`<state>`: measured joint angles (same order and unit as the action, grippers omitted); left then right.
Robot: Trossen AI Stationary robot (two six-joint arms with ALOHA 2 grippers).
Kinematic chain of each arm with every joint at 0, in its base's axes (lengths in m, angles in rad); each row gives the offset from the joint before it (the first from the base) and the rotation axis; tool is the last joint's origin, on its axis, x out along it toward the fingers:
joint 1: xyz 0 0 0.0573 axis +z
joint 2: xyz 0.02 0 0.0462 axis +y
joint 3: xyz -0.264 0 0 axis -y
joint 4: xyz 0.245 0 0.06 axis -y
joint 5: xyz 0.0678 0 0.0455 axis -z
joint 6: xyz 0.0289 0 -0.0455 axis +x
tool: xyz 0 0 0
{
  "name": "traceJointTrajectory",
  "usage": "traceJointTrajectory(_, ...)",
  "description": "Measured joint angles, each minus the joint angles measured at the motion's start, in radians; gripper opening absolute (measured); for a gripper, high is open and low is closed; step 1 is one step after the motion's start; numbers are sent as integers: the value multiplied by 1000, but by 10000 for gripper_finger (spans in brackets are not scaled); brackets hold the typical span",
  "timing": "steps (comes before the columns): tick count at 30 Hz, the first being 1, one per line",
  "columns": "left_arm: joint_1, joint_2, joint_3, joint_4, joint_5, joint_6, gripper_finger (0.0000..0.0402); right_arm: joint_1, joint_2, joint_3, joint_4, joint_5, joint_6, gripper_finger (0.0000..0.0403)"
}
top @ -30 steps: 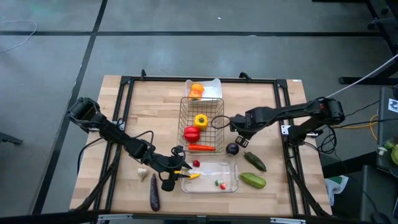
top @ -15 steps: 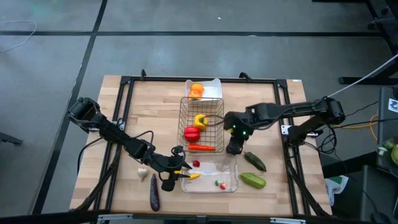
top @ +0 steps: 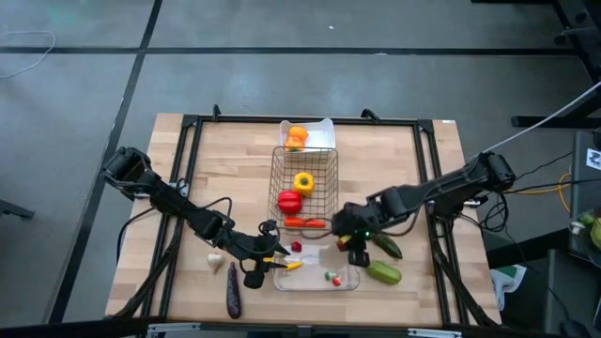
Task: Sort produce into baskets
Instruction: Put the small red chili pepper into the transparent bin
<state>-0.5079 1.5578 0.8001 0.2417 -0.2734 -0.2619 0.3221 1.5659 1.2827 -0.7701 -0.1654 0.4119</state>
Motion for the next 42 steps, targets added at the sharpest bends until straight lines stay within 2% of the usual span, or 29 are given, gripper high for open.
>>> traceJointTrajectory(6, 0, 0, 0, 0, 0, 0, 163, 38, 54, 0, -1, 0, -9, 98)
traceJointTrajectory(19, 0, 0, 0, 0, 0, 0, 163, 38, 150, -2, 3, -7, -54, 98)
traceJointTrajectory(26, 0, 0, 0, 0, 0, 0, 163, 38, 157, -2, 15, -19, -58, 99)
traceJointTrajectory(36, 0, 0, 0, 0, 0, 0, 163, 37, 157, -2, 21, -19, -58, 172)
traceJointTrajectory(42, 0, 0, 0, 0, 0, 0, 163, 37, 157, -2, 22, -19, -58, 196)
